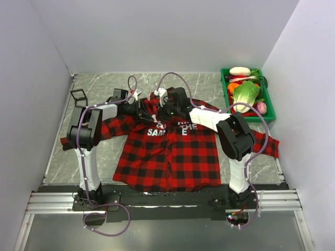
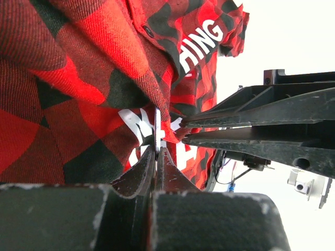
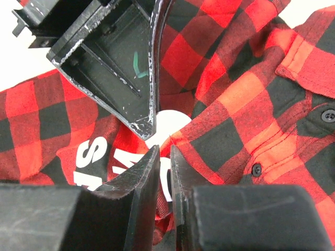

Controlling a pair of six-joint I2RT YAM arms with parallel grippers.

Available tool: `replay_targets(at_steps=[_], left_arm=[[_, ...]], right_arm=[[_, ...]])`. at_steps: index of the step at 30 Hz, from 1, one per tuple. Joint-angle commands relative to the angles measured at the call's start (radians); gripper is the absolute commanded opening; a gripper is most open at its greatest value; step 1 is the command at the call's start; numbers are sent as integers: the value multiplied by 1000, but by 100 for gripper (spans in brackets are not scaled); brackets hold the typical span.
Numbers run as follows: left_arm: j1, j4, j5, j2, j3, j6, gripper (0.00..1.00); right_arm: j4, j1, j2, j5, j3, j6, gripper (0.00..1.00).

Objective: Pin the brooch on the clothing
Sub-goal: Pin the brooch to the clothes.

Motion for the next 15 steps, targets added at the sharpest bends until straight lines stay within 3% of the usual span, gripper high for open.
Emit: replay_targets(at_steps=[1, 15], left_arm=[[-3, 34, 60, -76, 1, -1, 1], [-14, 33, 63, -100, -5, 10, 1]], right_arm=[[7, 12, -6, 6, 31, -12, 21], [6, 15, 2, 37, 40, 2, 21]])
